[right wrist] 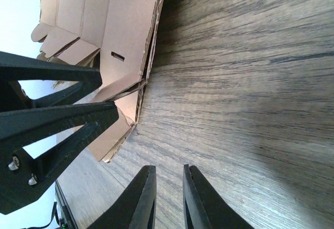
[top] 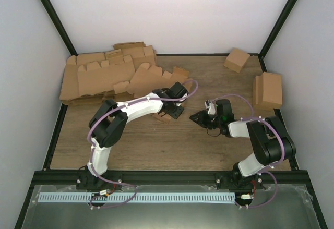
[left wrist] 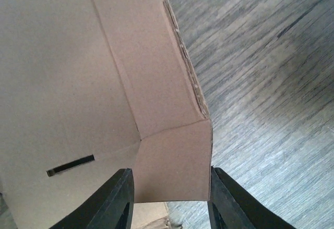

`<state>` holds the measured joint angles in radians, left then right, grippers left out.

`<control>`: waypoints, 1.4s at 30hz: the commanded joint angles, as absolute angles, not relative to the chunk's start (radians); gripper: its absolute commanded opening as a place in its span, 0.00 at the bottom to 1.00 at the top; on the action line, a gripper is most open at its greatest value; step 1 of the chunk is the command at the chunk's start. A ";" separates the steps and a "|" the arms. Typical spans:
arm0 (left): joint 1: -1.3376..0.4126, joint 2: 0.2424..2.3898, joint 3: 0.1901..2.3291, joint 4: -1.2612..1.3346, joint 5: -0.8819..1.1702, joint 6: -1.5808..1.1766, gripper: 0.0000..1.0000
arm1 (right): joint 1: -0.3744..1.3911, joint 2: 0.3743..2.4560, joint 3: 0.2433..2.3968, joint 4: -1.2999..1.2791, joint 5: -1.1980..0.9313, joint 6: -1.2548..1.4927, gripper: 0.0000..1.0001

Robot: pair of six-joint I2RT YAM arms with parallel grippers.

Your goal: Fold the paper box

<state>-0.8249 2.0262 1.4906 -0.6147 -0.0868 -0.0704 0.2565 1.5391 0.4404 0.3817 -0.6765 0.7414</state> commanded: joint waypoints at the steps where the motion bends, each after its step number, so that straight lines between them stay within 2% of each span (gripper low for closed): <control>1: -0.812 2.025 1.529 -0.608 -0.060 -0.078 0.42 | 0.249 1.550 0.472 0.385 -0.692 0.730 0.17; 6: -0.791 2.027 1.528 -0.599 0.033 -0.091 0.52 | 0.248 1.561 0.478 0.387 -0.696 0.730 0.17; 16: -0.780 2.059 1.544 -0.613 0.092 -0.081 0.52 | 0.249 1.558 0.491 0.372 -0.697 0.718 0.17; 20: -0.781 2.077 1.559 -0.626 0.122 -0.071 0.55 | 0.250 1.563 0.491 0.376 -0.698 0.720 0.17; 32: -0.780 2.096 1.576 -0.650 0.049 -0.077 0.62 | 0.250 1.559 0.491 0.367 -0.687 0.707 0.17; 36: -0.777 2.079 1.576 -0.646 -0.008 -0.098 0.58 | 0.249 1.557 0.494 0.363 -0.684 0.705 0.17; 40: -0.754 2.062 1.572 -0.641 -0.011 -0.128 0.46 | 0.247 1.555 0.494 0.361 -0.683 0.702 0.17; 42: -0.749 2.055 1.572 -0.641 -0.003 -0.132 0.43 | 0.248 1.555 0.494 0.360 -0.682 0.702 0.17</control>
